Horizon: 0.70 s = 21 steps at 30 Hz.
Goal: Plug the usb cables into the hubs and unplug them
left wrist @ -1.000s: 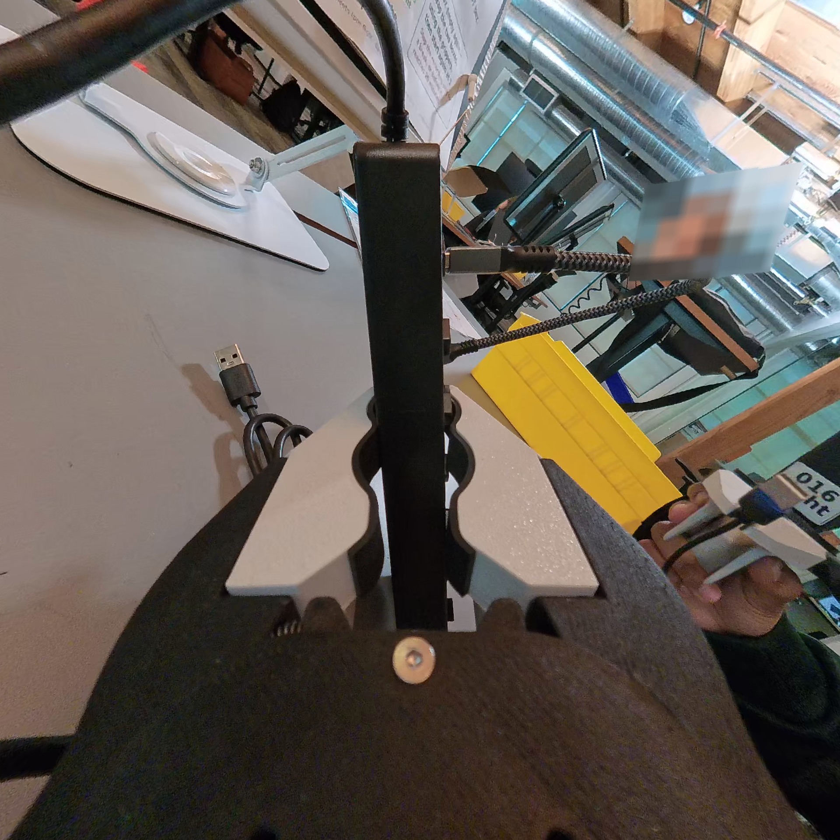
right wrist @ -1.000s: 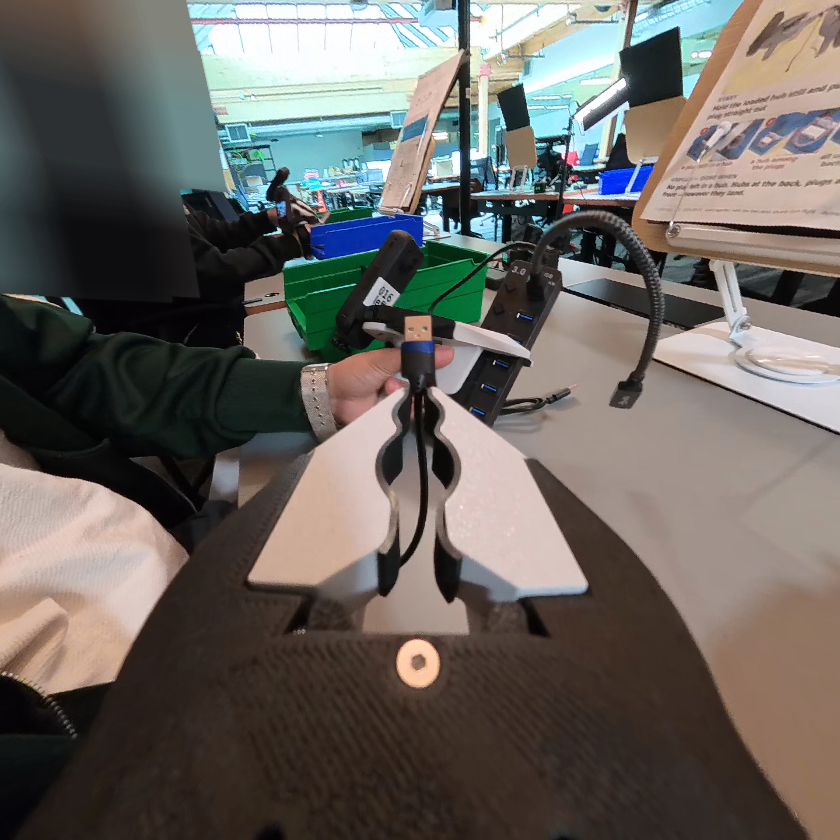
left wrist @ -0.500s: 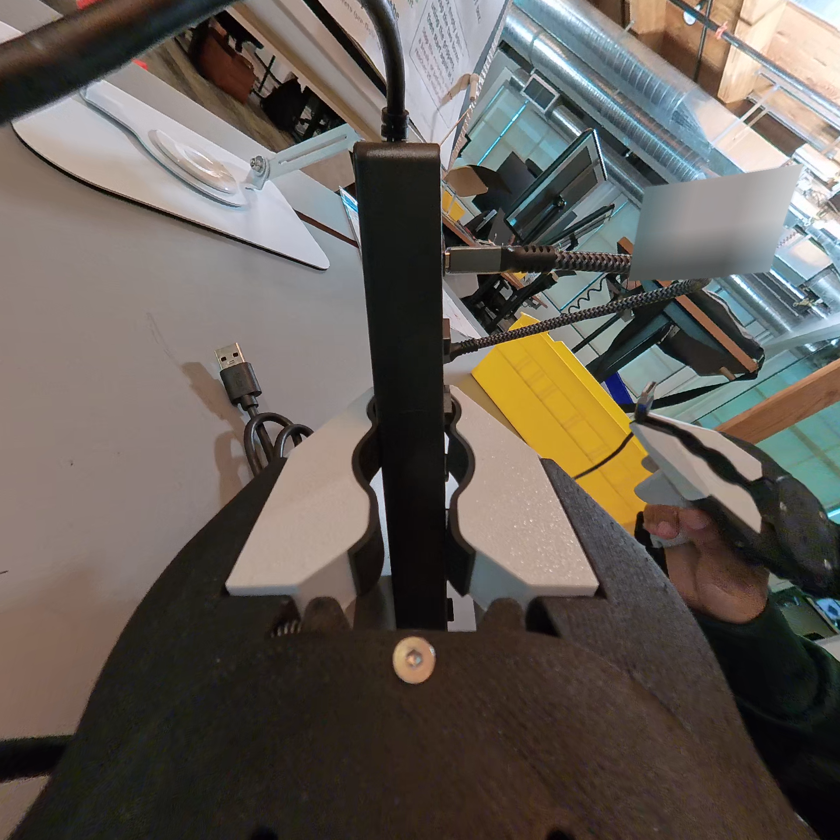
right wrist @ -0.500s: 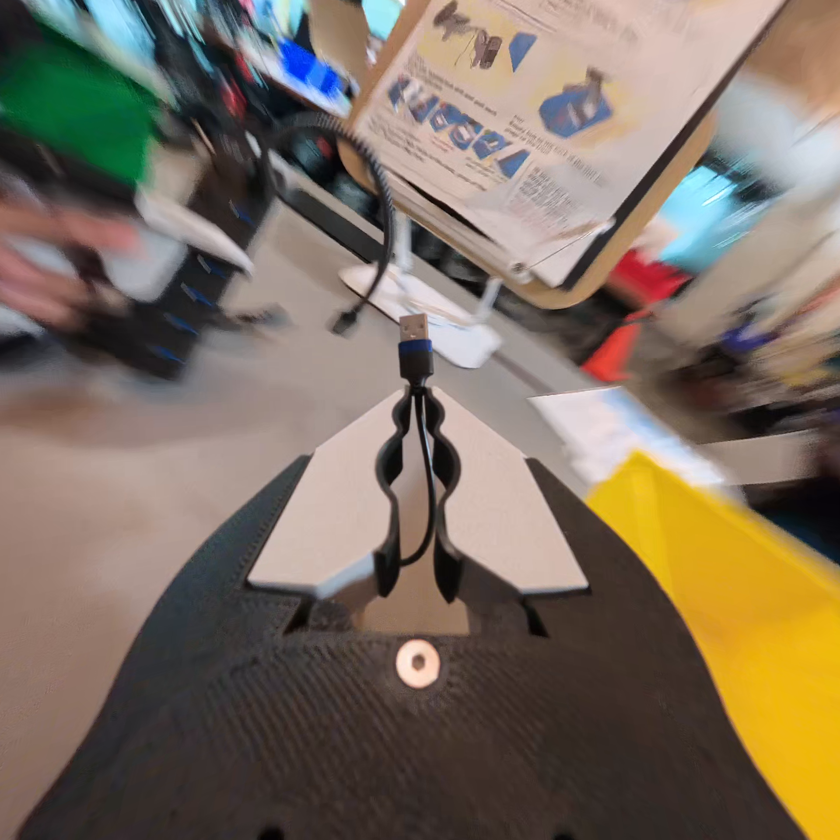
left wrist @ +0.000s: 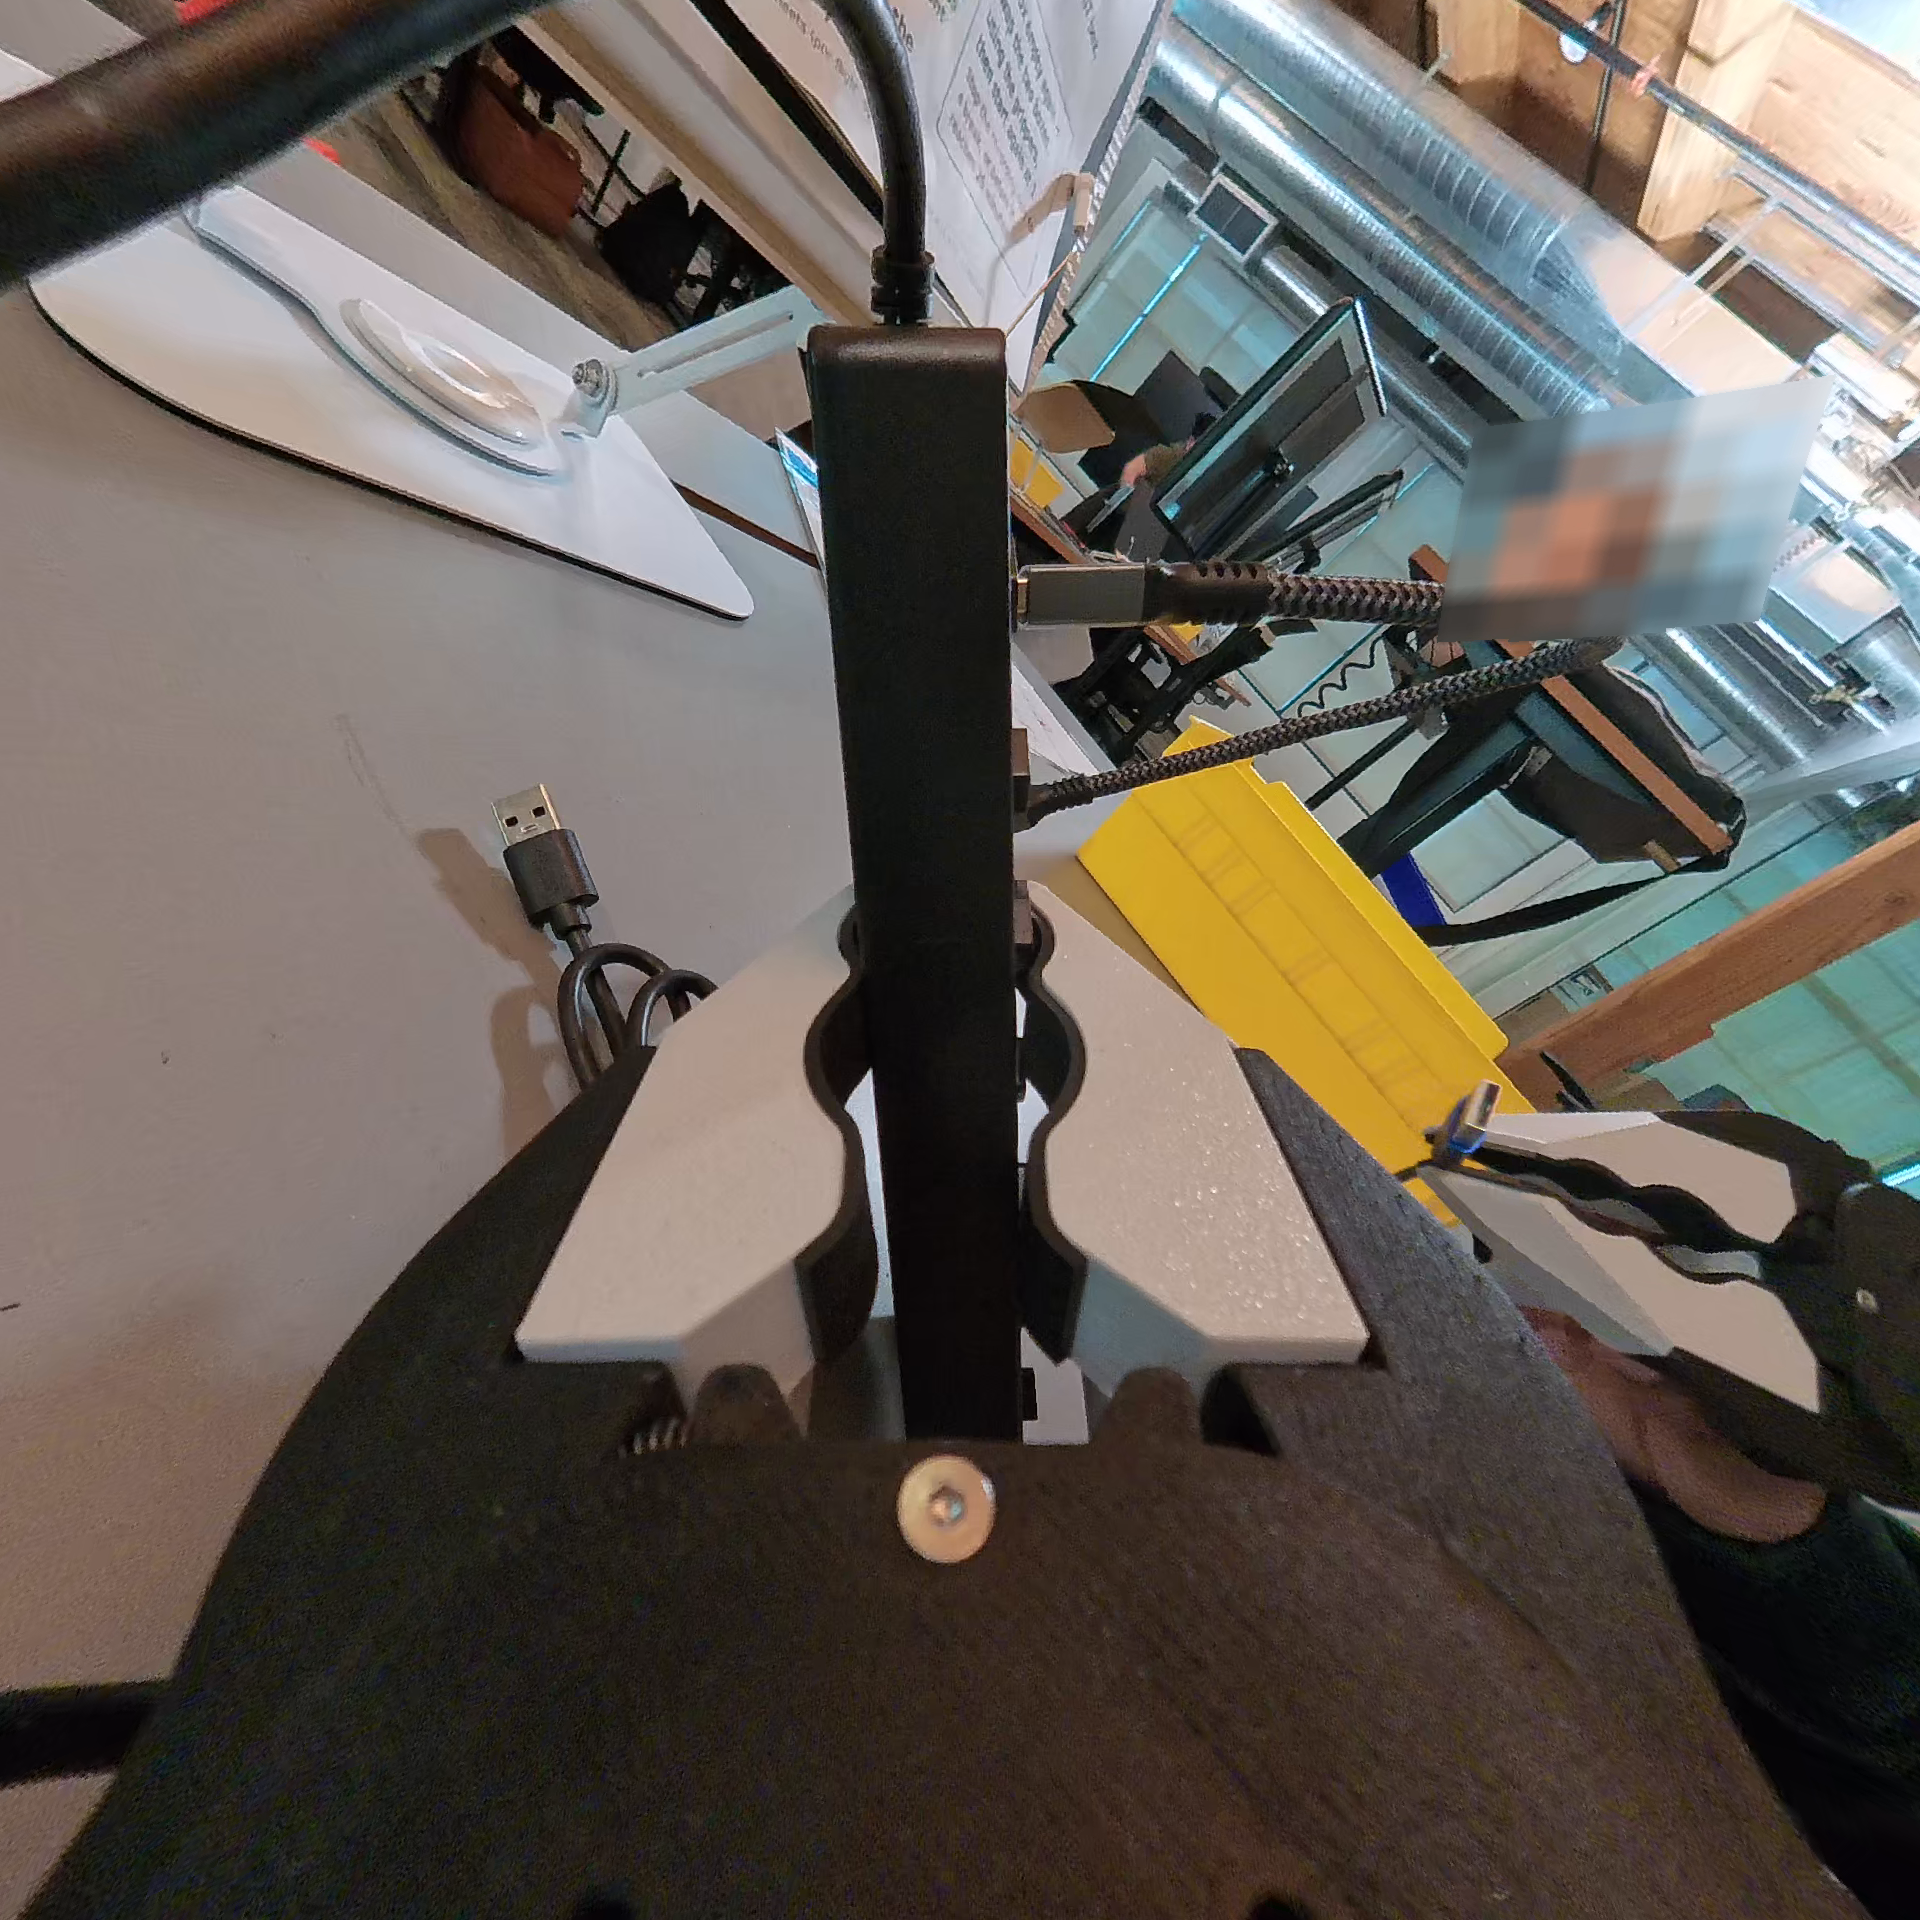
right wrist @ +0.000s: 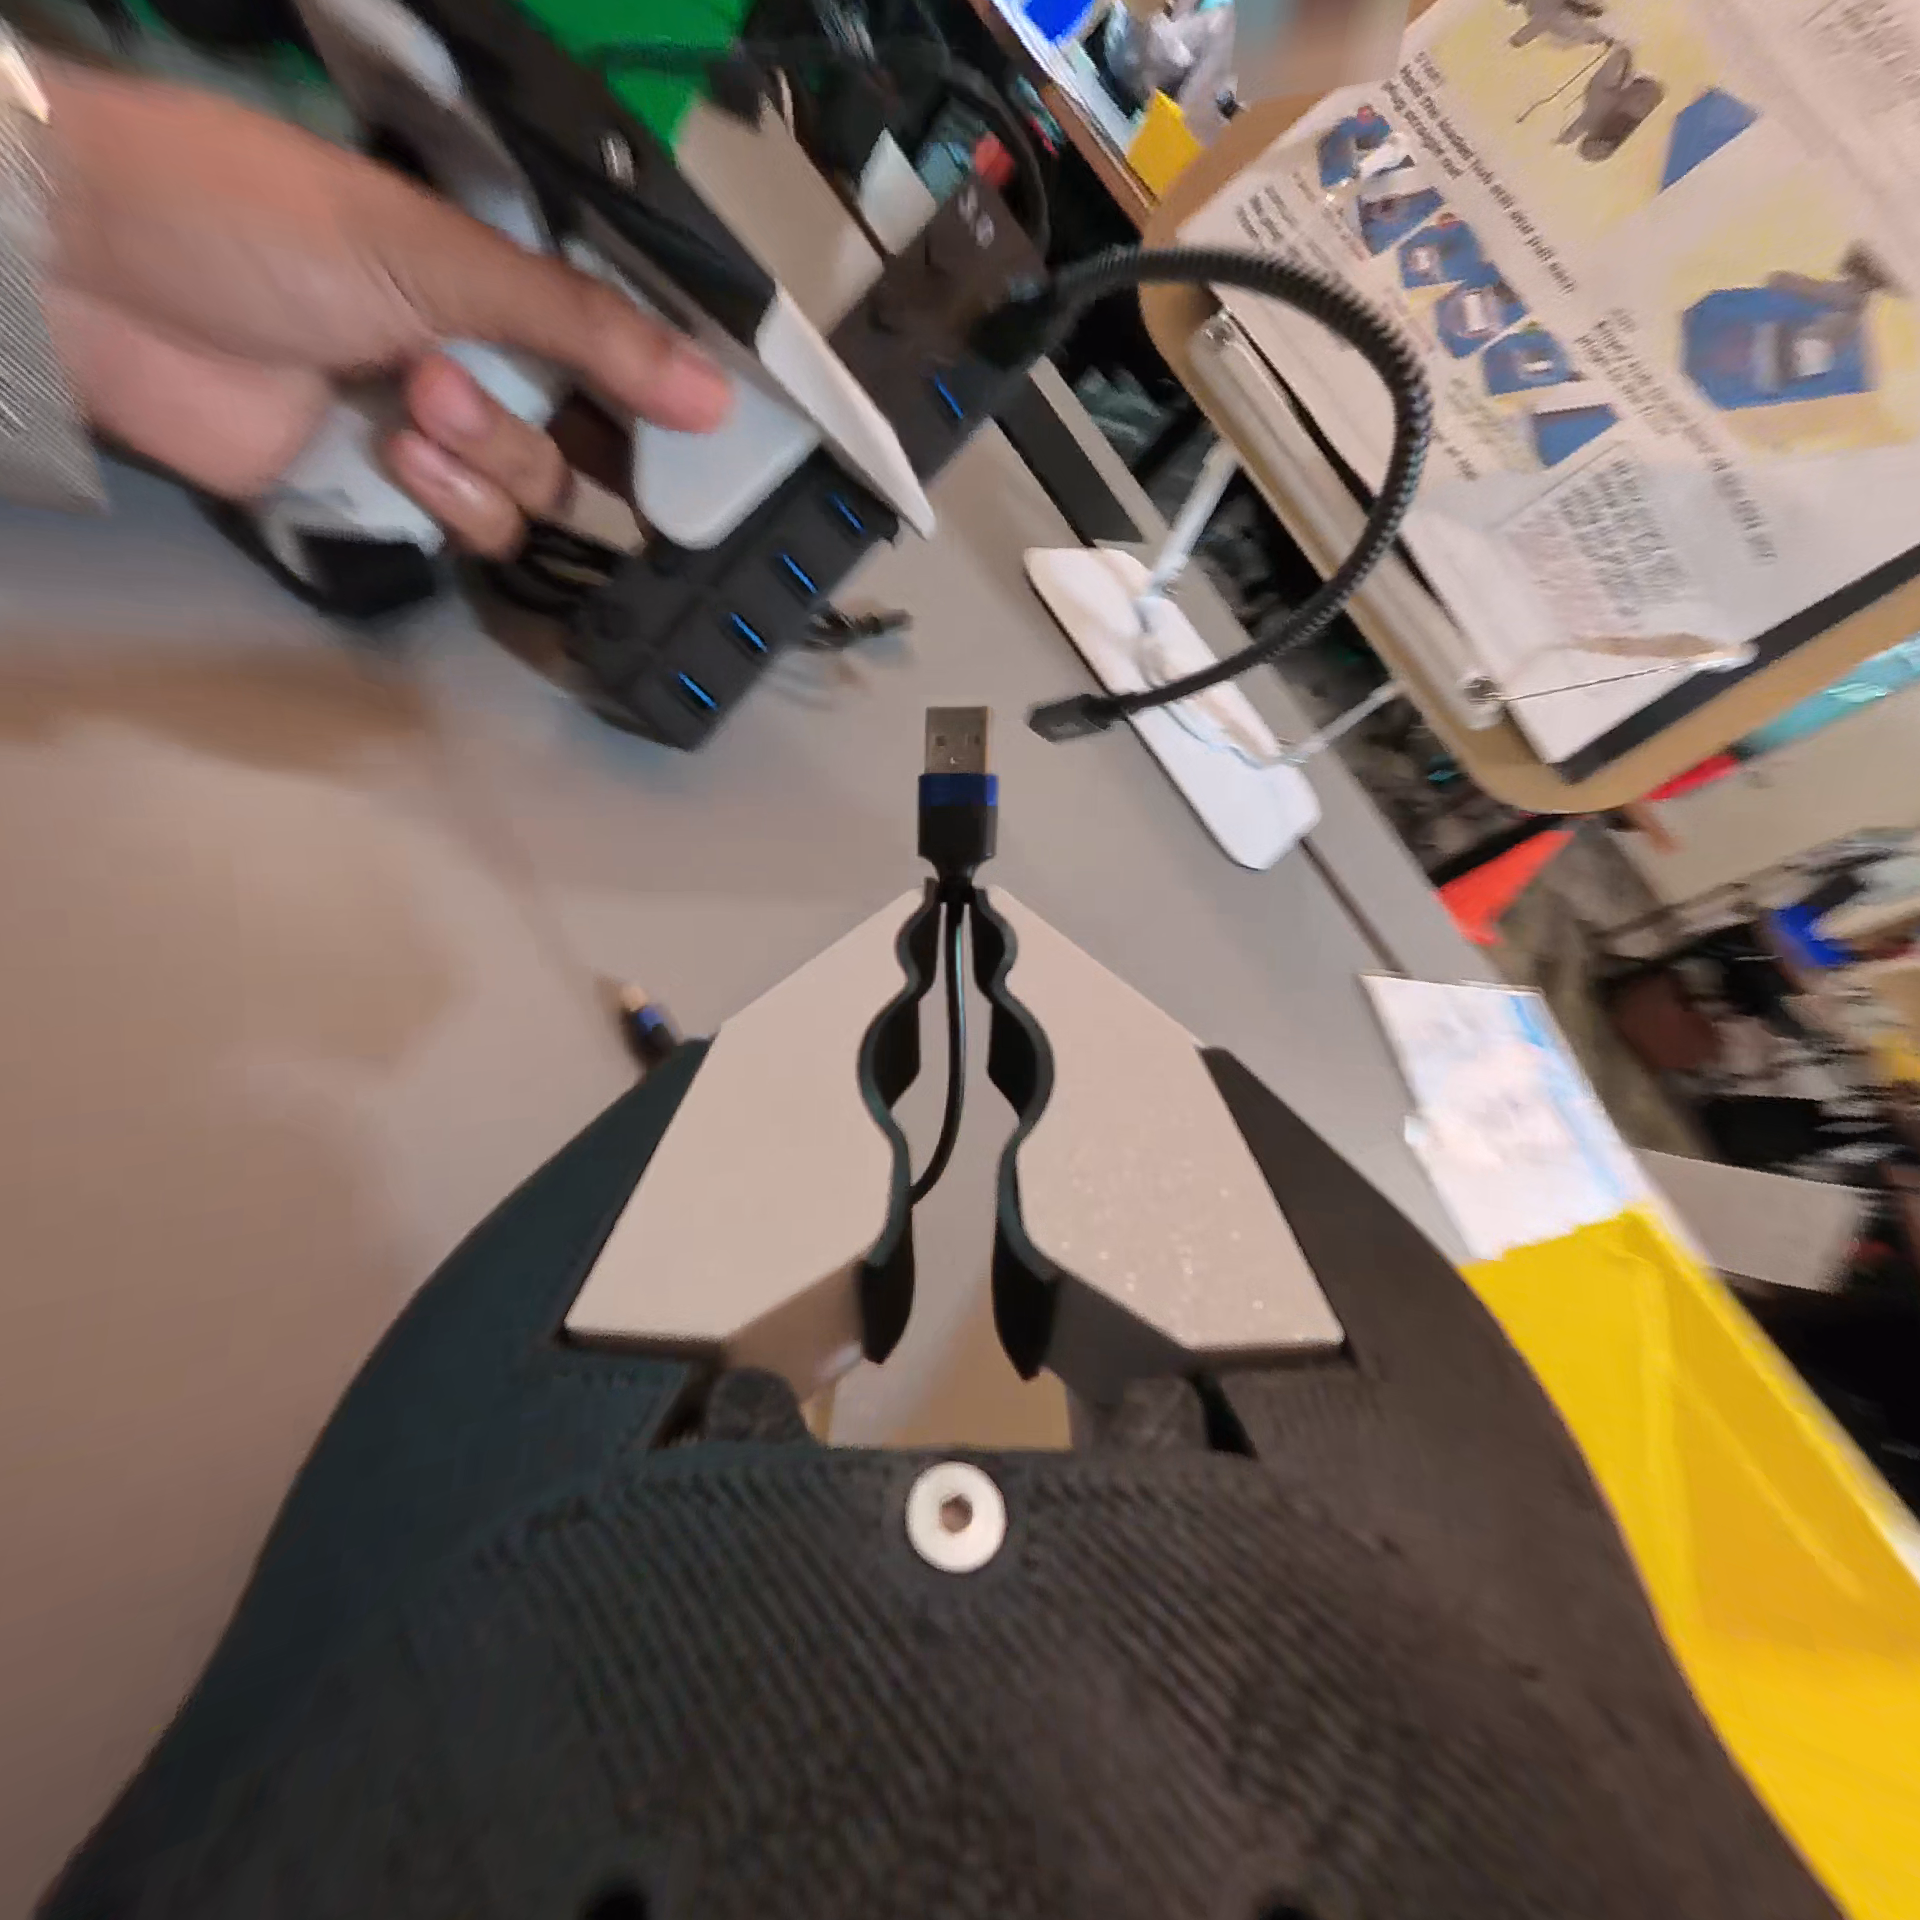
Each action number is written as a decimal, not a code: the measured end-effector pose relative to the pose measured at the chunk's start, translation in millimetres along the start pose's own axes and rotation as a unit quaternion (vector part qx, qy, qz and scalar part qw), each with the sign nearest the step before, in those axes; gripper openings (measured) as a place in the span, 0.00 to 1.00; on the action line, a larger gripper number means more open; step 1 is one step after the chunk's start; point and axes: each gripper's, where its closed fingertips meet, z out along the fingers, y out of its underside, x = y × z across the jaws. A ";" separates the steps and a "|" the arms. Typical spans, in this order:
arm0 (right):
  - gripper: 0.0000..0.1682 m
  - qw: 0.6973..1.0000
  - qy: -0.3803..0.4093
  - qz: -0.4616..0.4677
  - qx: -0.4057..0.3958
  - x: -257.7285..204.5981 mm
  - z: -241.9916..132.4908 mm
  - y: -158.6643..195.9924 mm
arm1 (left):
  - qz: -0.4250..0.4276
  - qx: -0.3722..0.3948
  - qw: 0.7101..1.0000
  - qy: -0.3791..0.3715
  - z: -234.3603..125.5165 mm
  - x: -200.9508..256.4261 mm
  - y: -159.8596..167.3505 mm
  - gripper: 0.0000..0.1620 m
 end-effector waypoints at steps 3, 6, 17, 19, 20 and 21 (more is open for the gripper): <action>0.02 0.993 -0.068 0.089 0.037 -6.9 -3.7 -7.8 | 0.000 0.000 1.000 0.000 0.1 0.0 0.1 0.13; 0.02 0.965 -0.140 0.215 0.058 -6.9 -6.0 -8.5 | -0.001 -0.001 1.000 0.000 0.3 -0.1 0.3 0.13; 0.03 0.934 -0.188 0.289 -0.095 -24.8 20.0 61.6 | -0.002 -0.001 1.000 0.000 0.3 -0.3 0.4 0.13; 0.03 0.938 -0.179 0.273 -0.114 -25.7 22.7 71.7 | -0.002 -0.001 1.000 0.000 0.3 -0.3 0.5 0.13; 0.03 0.941 -0.174 0.264 -0.124 -26.6 23.9 76.0 | -0.002 -0.001 1.000 0.000 0.3 -0.3 0.4 0.13; 0.04 0.943 -0.172 0.253 -0.131 -28.0 24.9 78.4 | -0.002 -0.001 1.000 0.000 0.3 -0.3 0.4 0.13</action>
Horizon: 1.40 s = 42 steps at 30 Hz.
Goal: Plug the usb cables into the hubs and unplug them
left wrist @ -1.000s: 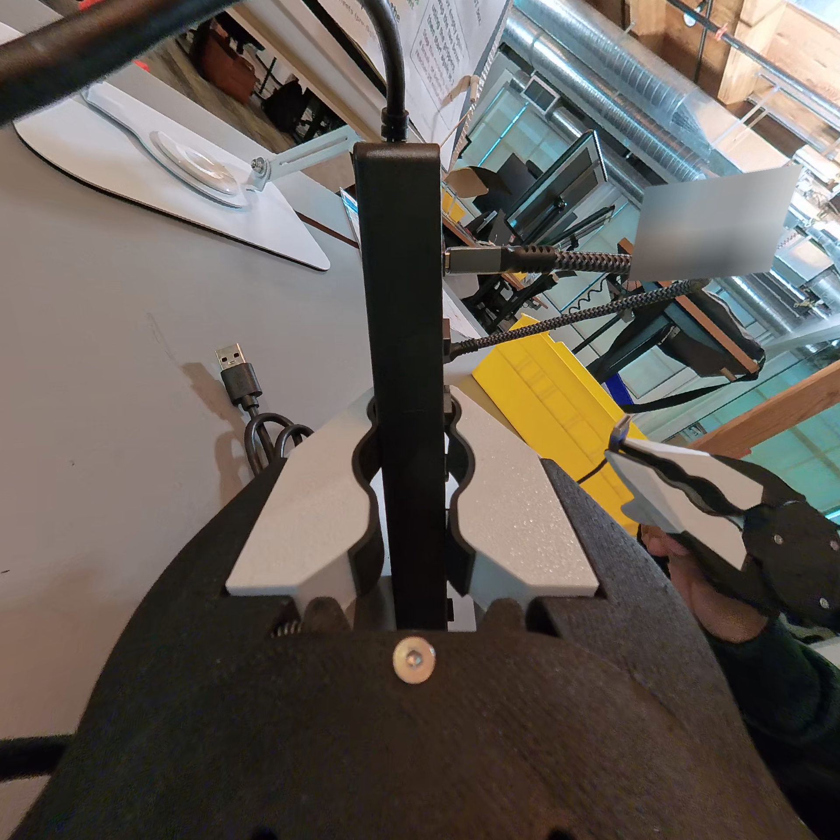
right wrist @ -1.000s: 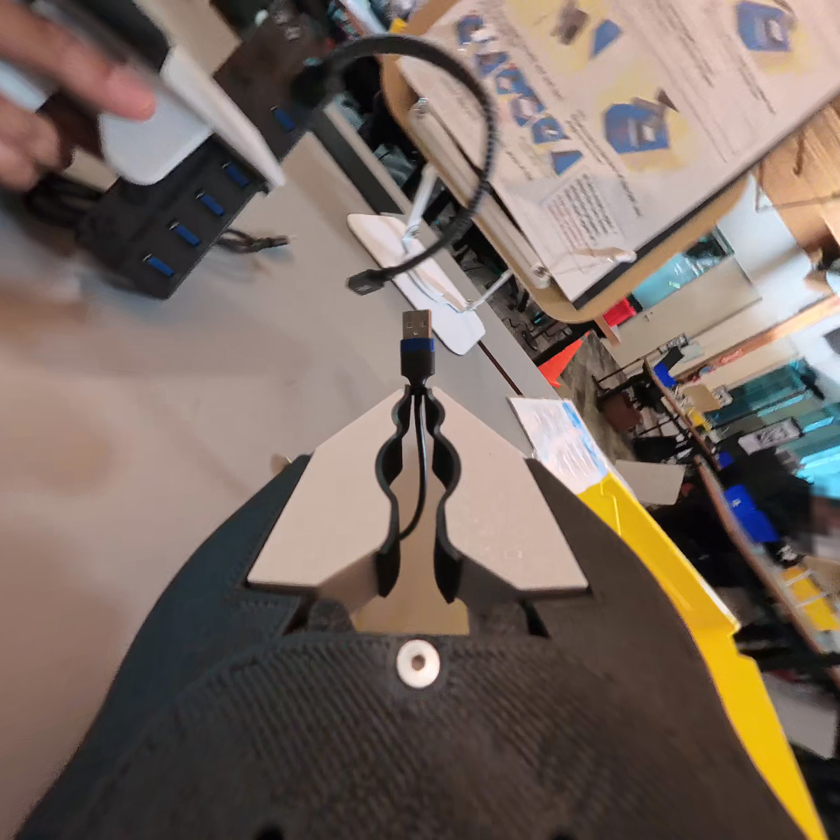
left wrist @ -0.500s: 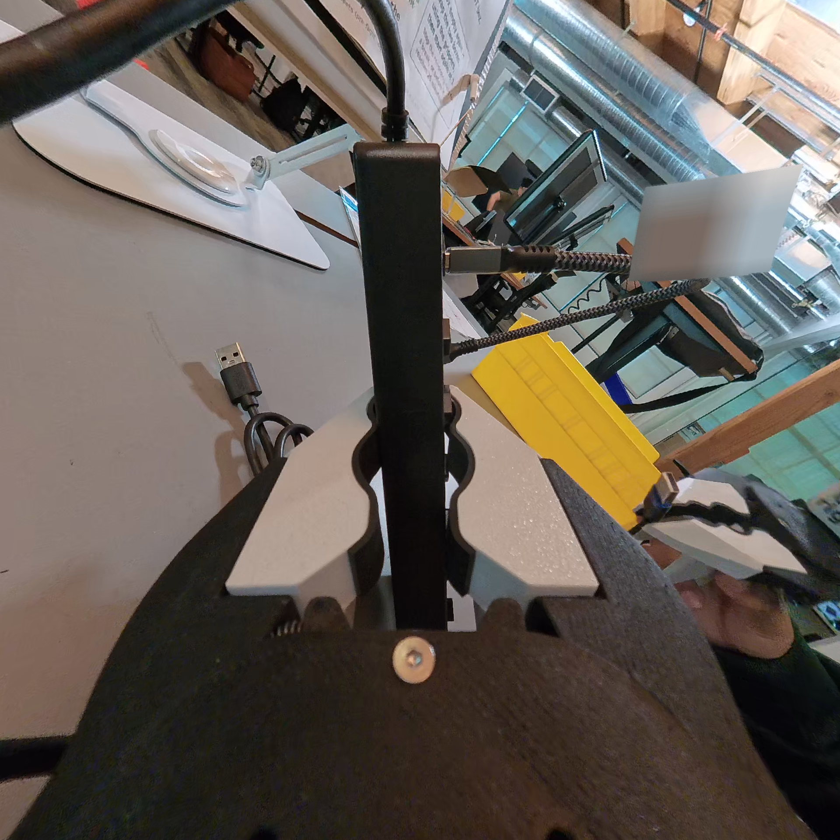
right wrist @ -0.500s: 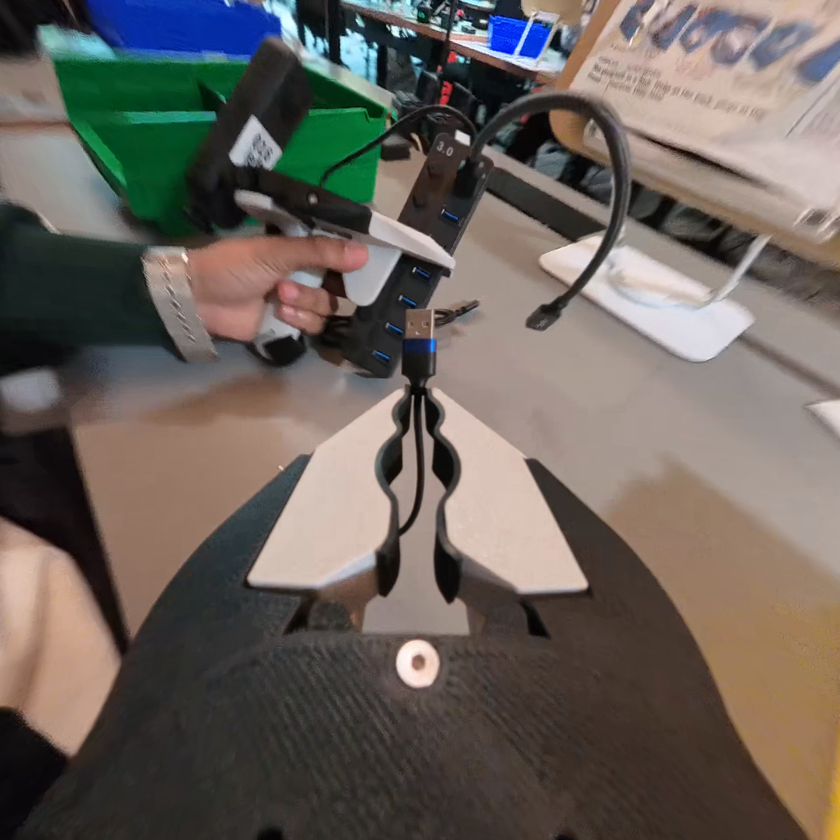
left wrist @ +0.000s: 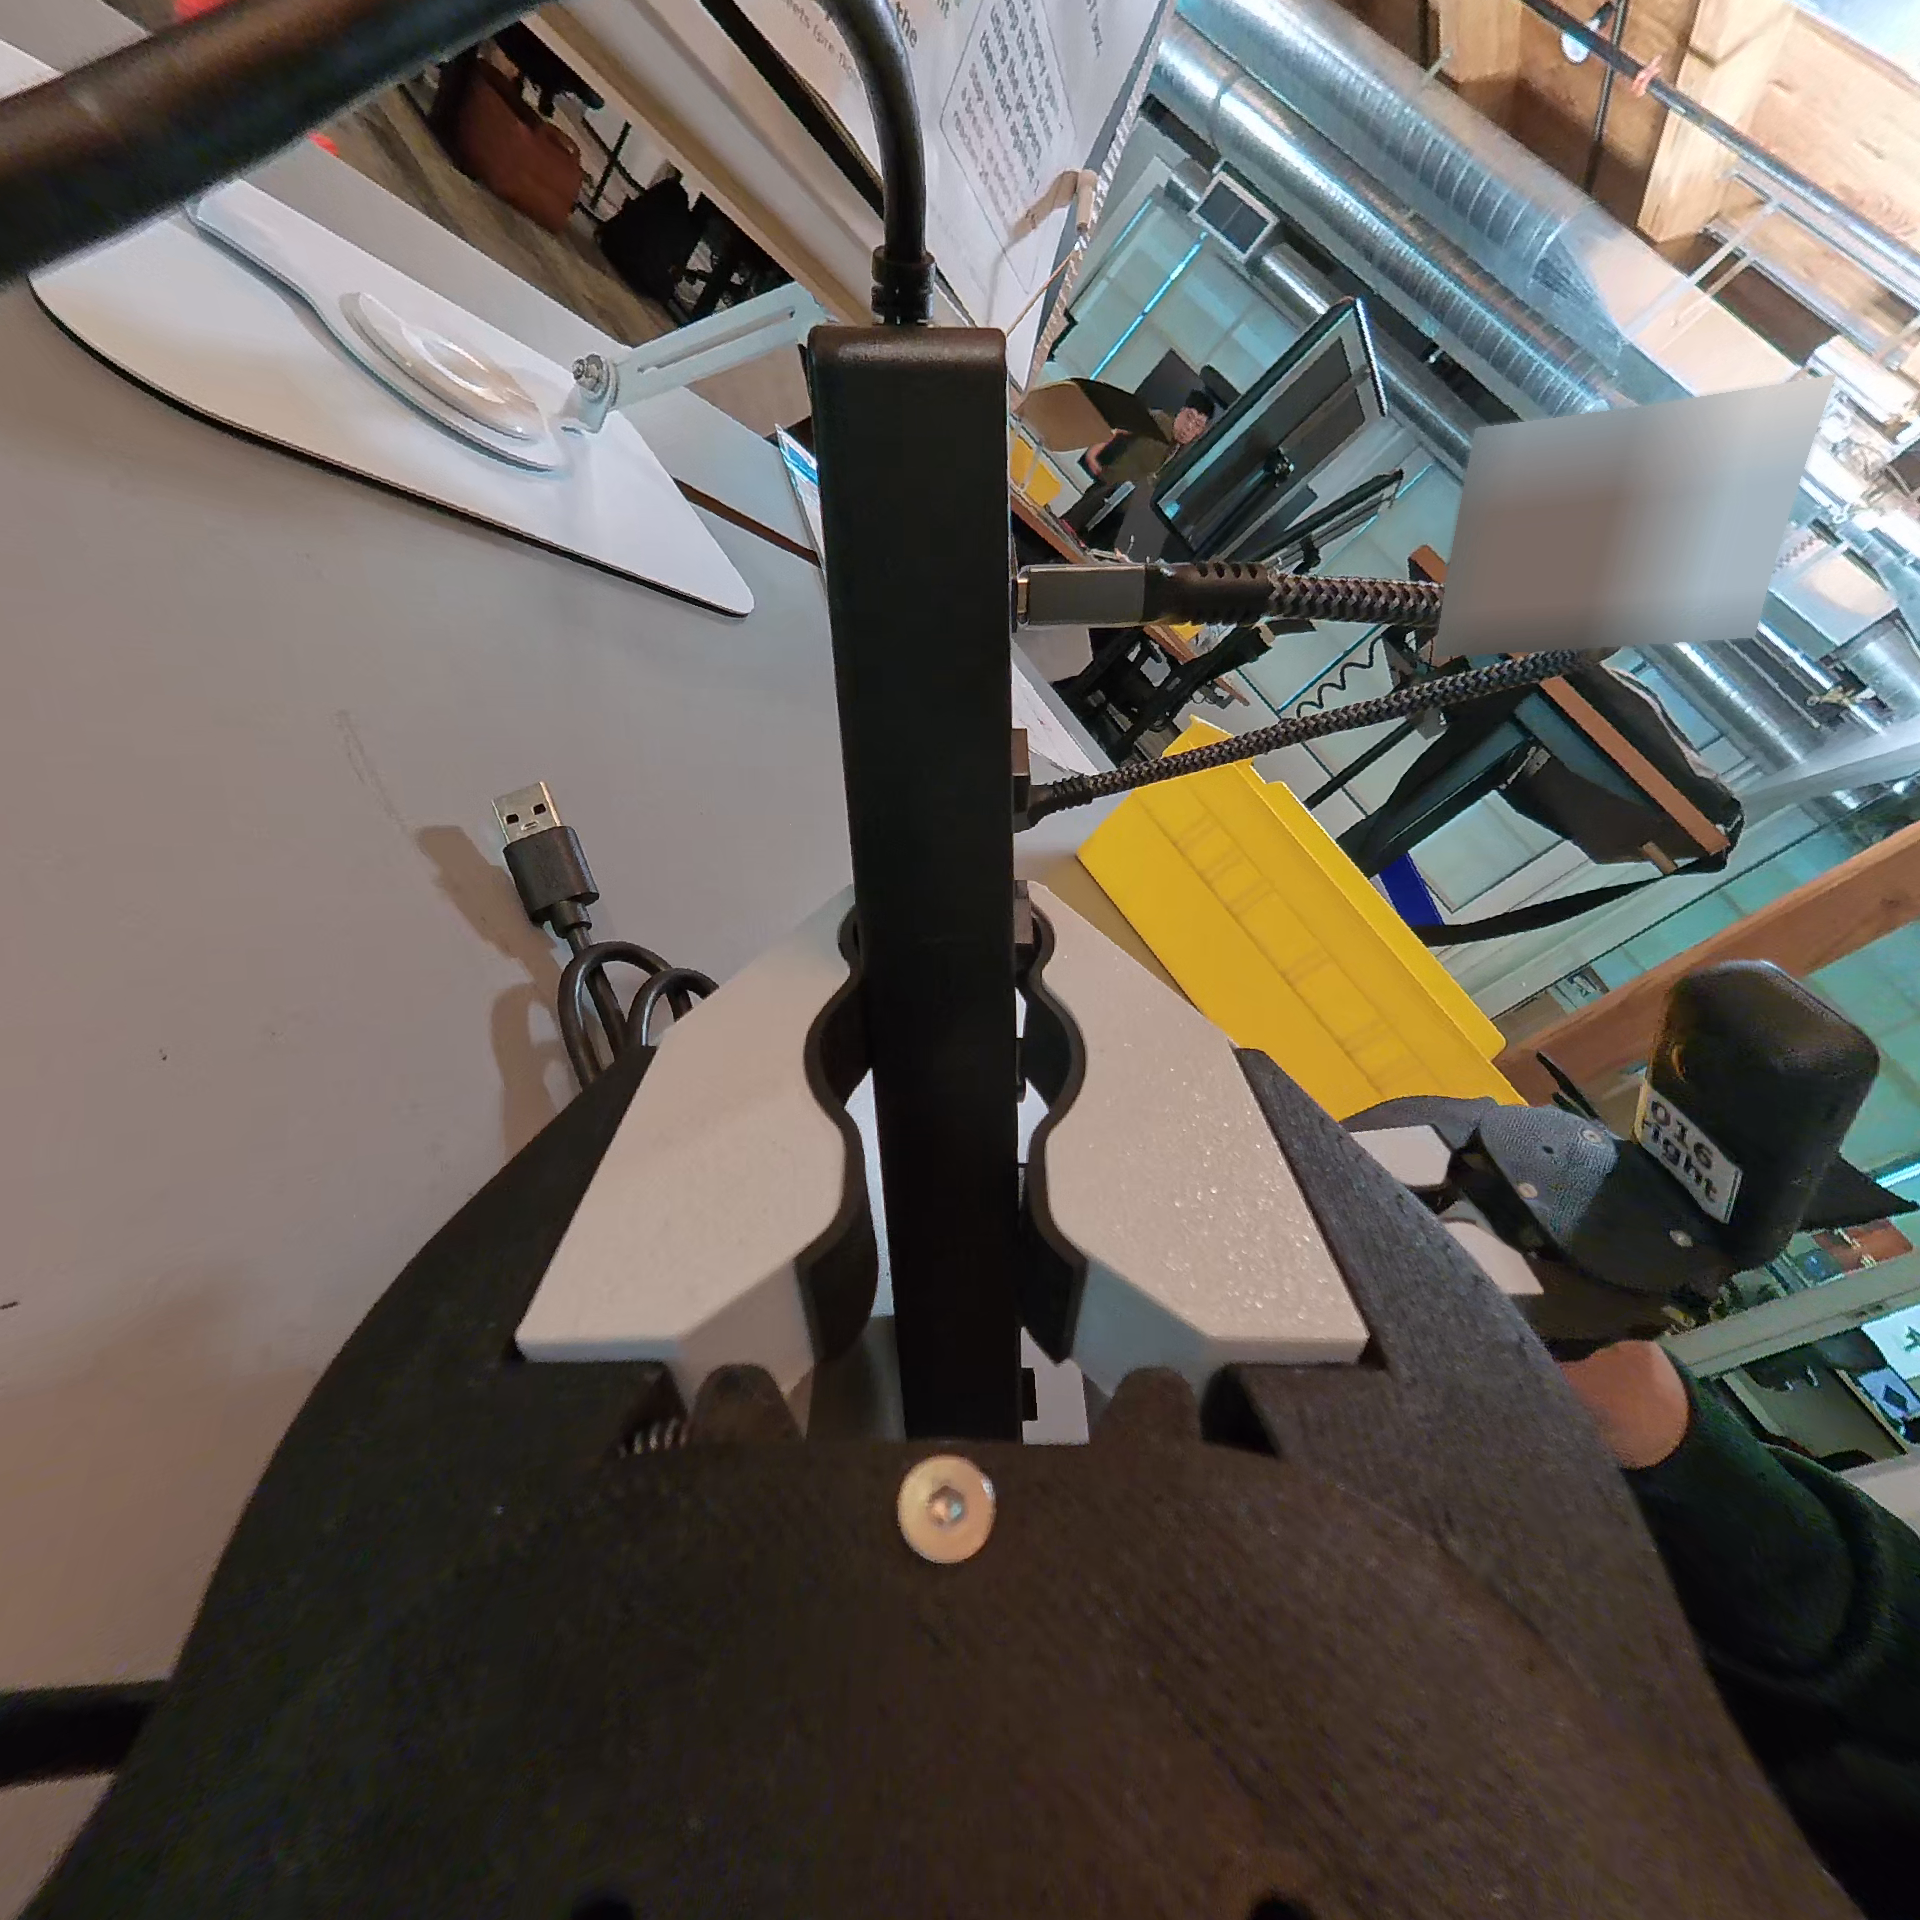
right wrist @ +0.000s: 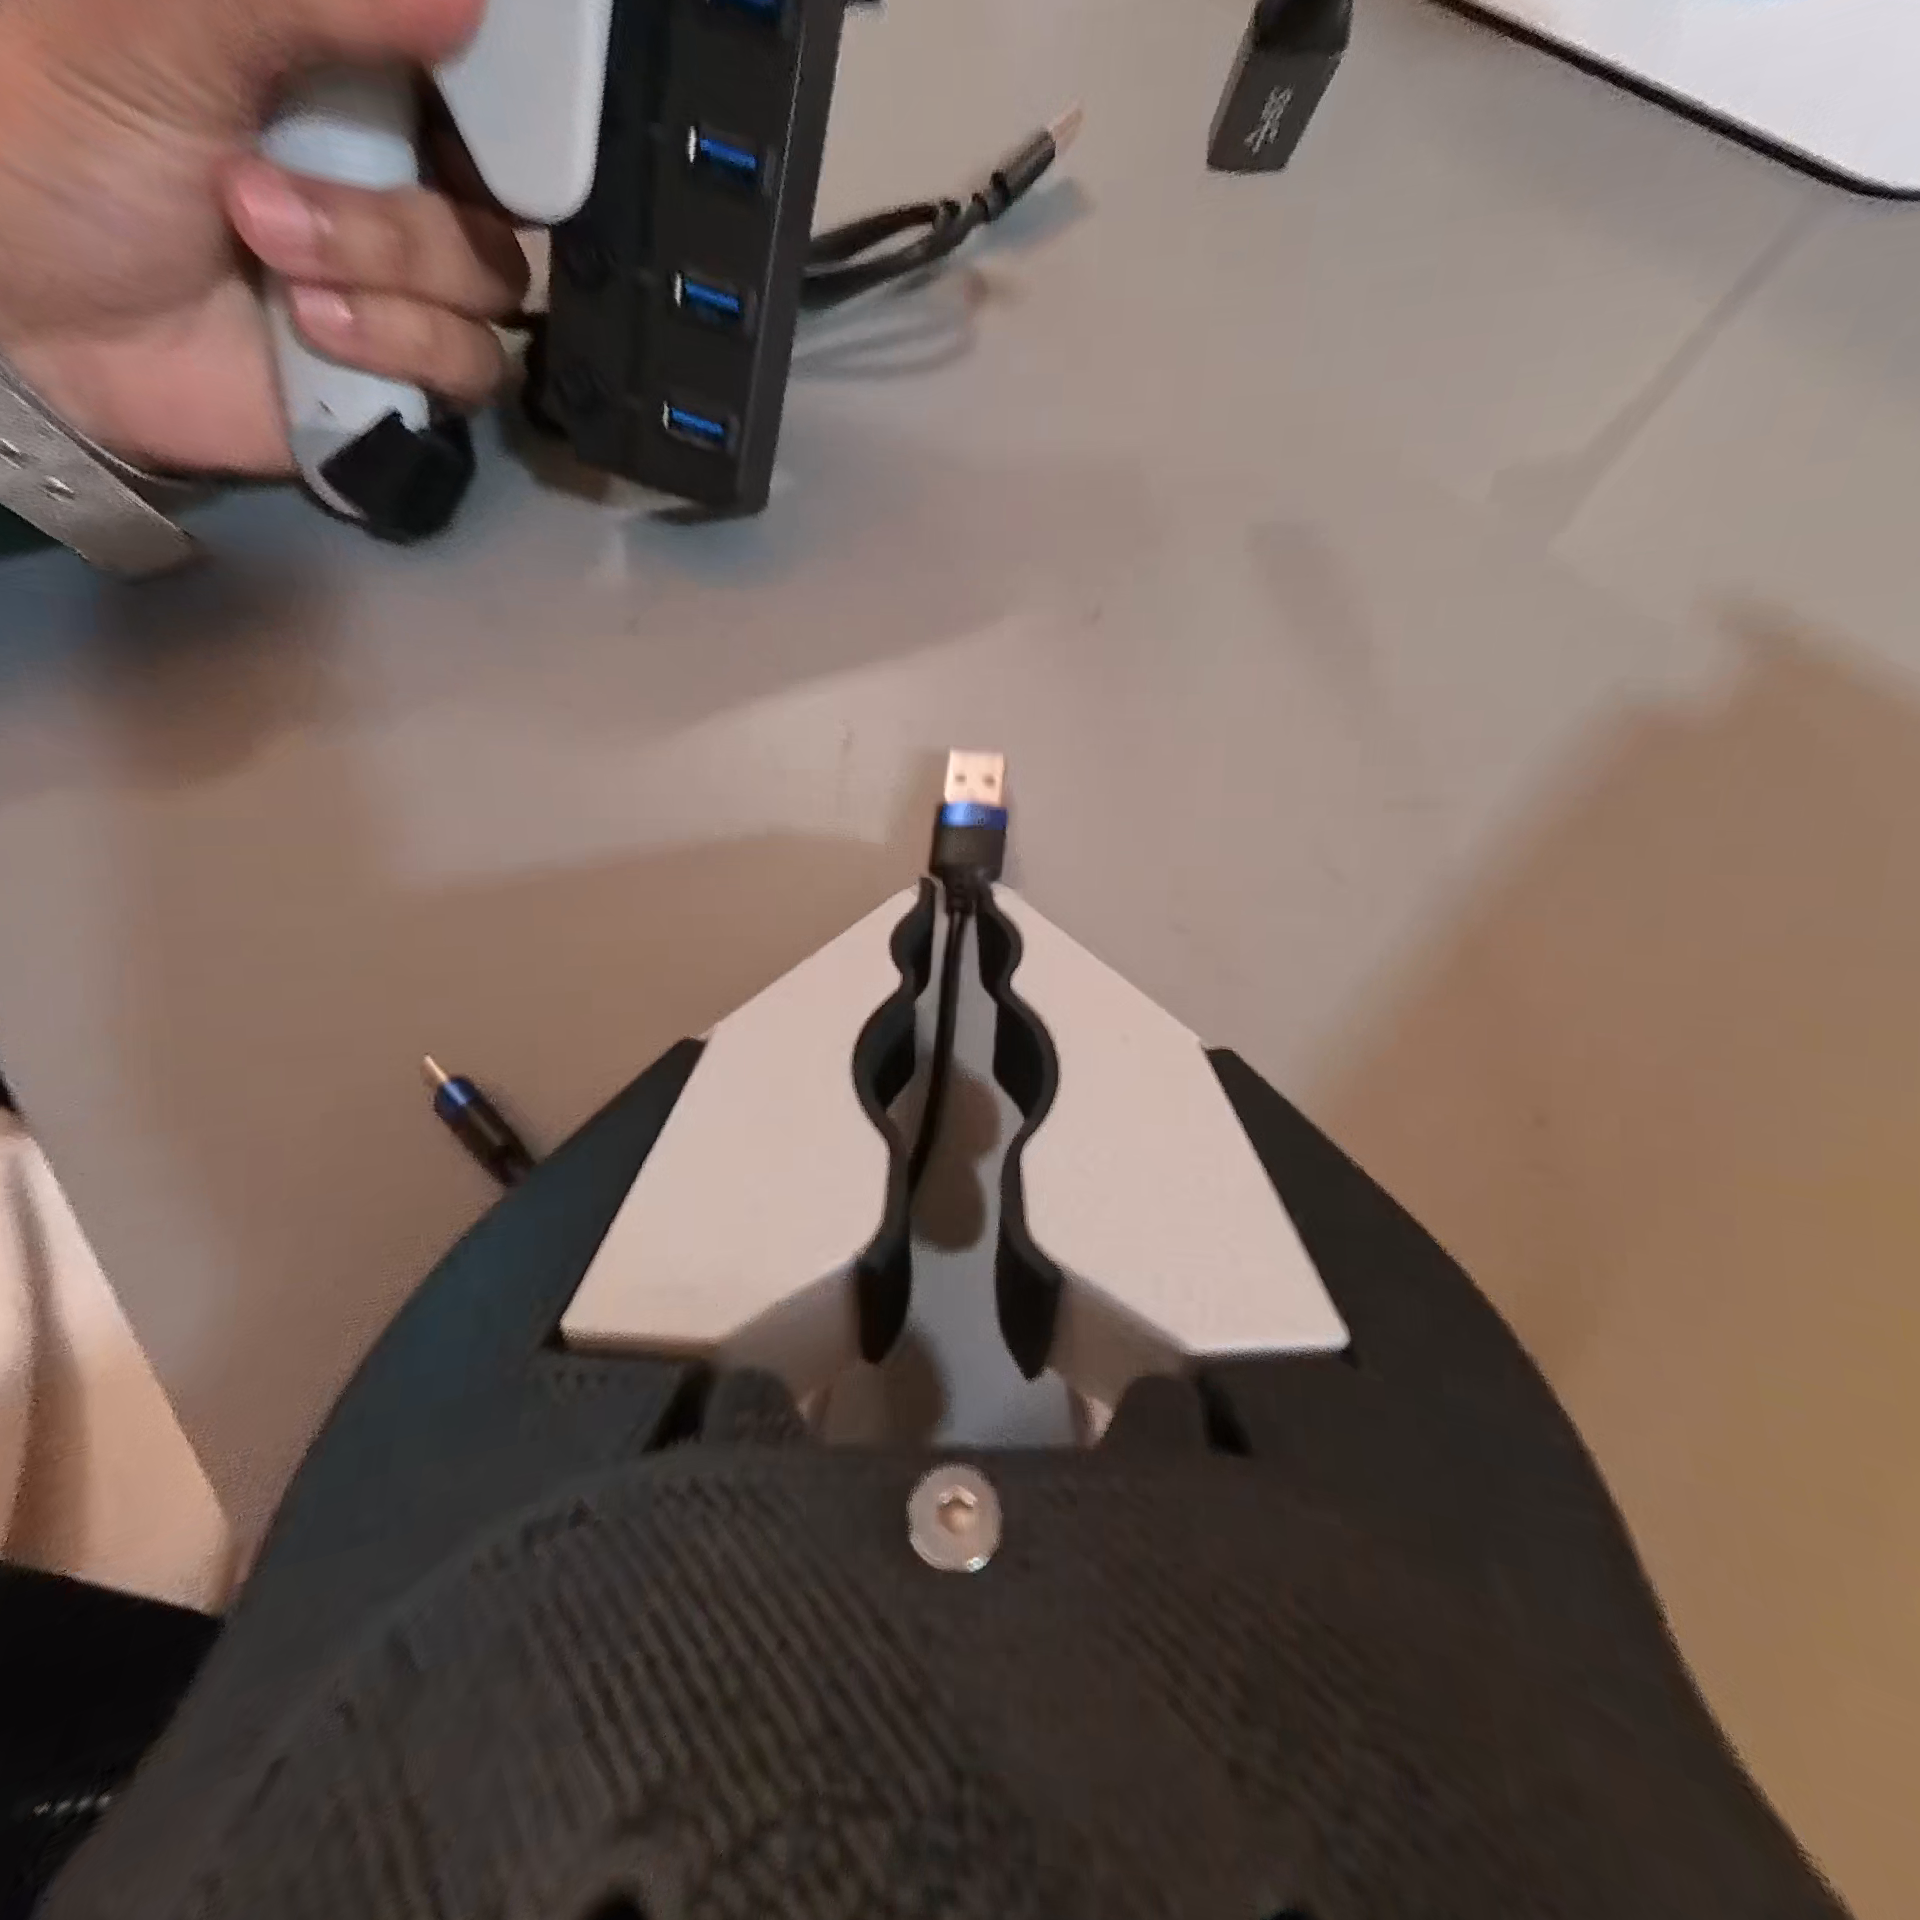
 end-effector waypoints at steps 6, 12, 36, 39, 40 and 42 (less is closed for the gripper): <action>0.17 0.995 0.037 -0.088 -0.019 -1.0 0.0 0.6 | -0.001 0.000 1.000 0.000 -0.2 0.2 0.2 0.13; 0.19 0.976 0.109 -0.186 -0.037 5.7 2.5 -0.7 | 0.000 -0.001 1.000 0.001 0.1 1.0 0.9 0.13; 0.03 0.997 0.001 0.018 0.073 13.4 -14.6 -28.3 | 0.009 -0.006 1.000 0.006 1.1 5.2 3.5 0.13; 0.02 0.983 -0.075 0.117 0.118 13.6 -22.9 -34.1 | 0.009 -0.006 1.000 0.006 1.2 5.1 3.5 0.13; 0.02 0.977 -0.093 0.140 0.133 14.3 -25.9 -37.0 | 0.009 -0.007 1.000 0.007 1.2 5.1 3.6 0.13; 0.02 0.965 -0.125 0.173 0.153 13.0 -30.1 -41.8 | 0.010 -0.007 1.000 0.007 1.5 5.4 3.9 0.13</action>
